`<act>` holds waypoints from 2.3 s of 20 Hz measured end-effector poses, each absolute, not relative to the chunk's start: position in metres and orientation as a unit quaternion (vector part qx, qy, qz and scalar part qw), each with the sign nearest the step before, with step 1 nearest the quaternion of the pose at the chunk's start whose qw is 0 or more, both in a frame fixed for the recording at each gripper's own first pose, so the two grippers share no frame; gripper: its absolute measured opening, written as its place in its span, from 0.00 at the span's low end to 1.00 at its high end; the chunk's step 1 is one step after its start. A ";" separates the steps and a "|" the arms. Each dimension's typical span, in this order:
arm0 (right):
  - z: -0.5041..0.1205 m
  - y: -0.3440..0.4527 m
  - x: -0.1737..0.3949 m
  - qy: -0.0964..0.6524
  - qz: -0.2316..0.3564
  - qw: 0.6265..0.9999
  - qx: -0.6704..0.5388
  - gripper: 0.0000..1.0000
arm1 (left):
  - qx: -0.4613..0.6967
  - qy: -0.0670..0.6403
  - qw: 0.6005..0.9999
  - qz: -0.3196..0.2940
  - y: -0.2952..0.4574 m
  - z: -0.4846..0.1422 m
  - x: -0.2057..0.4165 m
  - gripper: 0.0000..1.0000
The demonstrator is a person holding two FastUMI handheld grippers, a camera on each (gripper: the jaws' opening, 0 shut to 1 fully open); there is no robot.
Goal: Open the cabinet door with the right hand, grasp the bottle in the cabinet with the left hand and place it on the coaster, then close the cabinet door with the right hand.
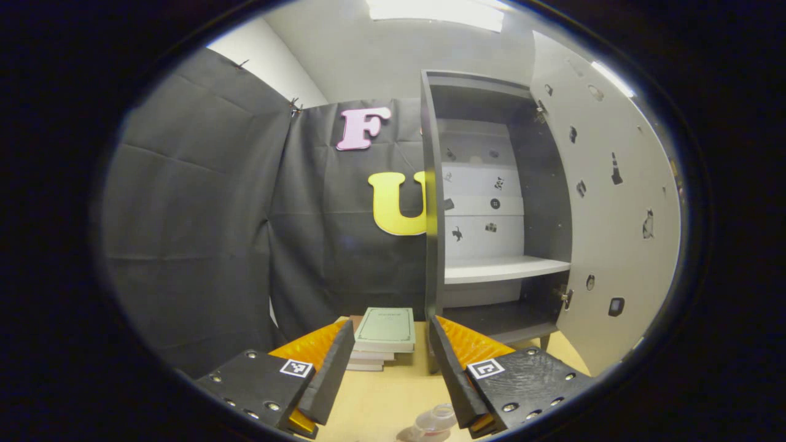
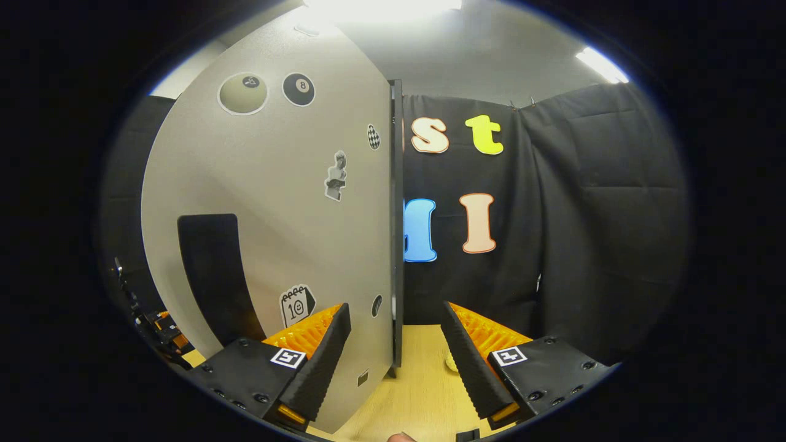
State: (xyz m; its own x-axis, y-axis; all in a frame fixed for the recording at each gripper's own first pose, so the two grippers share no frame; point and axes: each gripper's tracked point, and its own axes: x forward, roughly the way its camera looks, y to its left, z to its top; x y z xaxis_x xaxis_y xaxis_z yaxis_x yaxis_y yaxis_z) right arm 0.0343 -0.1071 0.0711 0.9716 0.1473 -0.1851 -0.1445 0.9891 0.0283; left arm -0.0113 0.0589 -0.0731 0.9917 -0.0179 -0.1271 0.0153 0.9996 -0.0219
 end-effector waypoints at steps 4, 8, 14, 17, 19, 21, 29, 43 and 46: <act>0.072 -0.090 0.033 0.090 0.079 0.993 0.014 0.94 | -0.004 0.066 0.998 -0.009 0.075 -0.073 -0.014 0.79; 0.077 -0.072 0.034 0.083 0.089 0.992 0.010 0.94 | -0.005 0.070 0.998 -0.003 0.093 -0.077 -0.014 0.76; 0.079 -0.045 0.039 0.083 0.103 0.991 0.002 0.94 | -0.005 0.073 0.997 0.008 0.118 -0.079 -0.019 0.76; 0.076 -0.033 0.045 0.083 0.111 0.990 0.007 0.94 | -0.010 0.078 0.997 0.013 0.127 -0.082 -0.022 0.76; 0.074 -0.025 0.050 0.085 0.117 0.989 0.013 0.94 | -0.007 0.078 0.997 0.017 0.135 -0.083 -0.025 0.76; 0.072 -0.016 0.053 0.086 0.124 0.988 0.016 0.94 | -0.001 0.078 0.997 0.024 0.144 -0.083 -0.029 0.76; 0.061 0.025 0.060 0.090 0.175 0.980 0.030 0.90 | 0.008 0.089 0.994 0.056 0.175 -0.090 -0.045 0.76; 0.054 0.068 0.097 0.084 0.195 0.975 0.069 0.96 | 0.009 0.102 0.987 0.126 0.243 -0.100 -0.082 0.76; 0.052 0.069 0.109 0.083 0.191 0.975 0.076 0.96 | 0.005 0.106 0.985 0.138 0.252 -0.103 -0.090 0.76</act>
